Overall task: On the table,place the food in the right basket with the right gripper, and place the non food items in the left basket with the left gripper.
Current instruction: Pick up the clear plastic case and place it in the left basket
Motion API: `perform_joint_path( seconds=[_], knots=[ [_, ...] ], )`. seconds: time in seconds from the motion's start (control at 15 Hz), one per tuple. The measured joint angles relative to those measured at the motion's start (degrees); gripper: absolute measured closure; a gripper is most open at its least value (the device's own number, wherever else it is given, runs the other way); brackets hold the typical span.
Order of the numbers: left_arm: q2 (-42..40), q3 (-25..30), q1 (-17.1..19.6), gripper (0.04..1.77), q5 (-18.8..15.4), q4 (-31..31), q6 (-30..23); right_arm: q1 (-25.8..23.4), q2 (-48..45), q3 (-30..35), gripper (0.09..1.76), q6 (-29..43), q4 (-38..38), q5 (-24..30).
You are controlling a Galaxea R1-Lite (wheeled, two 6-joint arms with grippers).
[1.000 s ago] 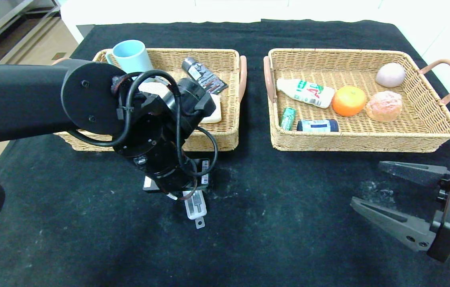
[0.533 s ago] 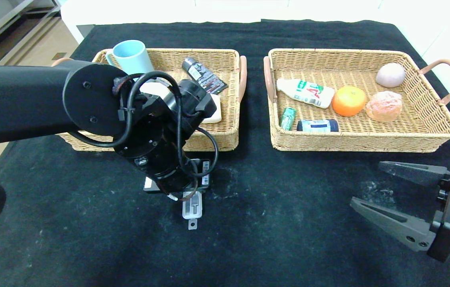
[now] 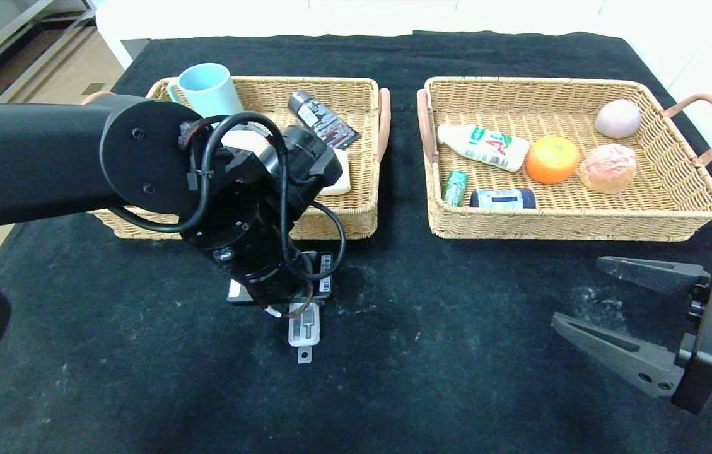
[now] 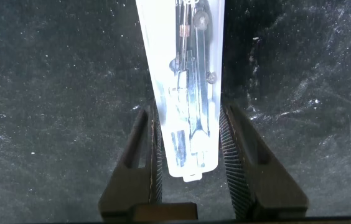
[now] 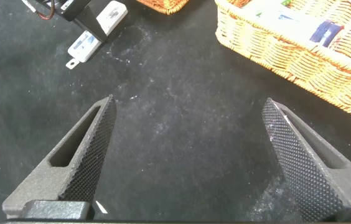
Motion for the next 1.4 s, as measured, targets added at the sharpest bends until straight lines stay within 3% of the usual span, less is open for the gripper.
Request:
perform_joint_path(
  seconds=[0.53,0.93,1.13,1.4],
  knots=[
    [-2.1,-0.6,-0.7,1.17,0.3,0.3,0.9,0.1,0.2,0.1,0.14,0.0,0.0,0.0],
    [-7.2,0.5,-2.9,1.17,2.0,1.7,0.9,0.1,0.2,0.2,0.14,-0.1,0.1,0.0],
    [-9.6,0.5,-4.9,1.17,4.9,2.4,1.1,0.2,0.2,0.3,0.14,-0.1,0.0,0.0],
    [-11.2,-0.9,-4.3,1.17,5.7,2.4,4.2,0.5,0.2,0.3,0.14,-0.1,0.0,0.0]
  ],
)
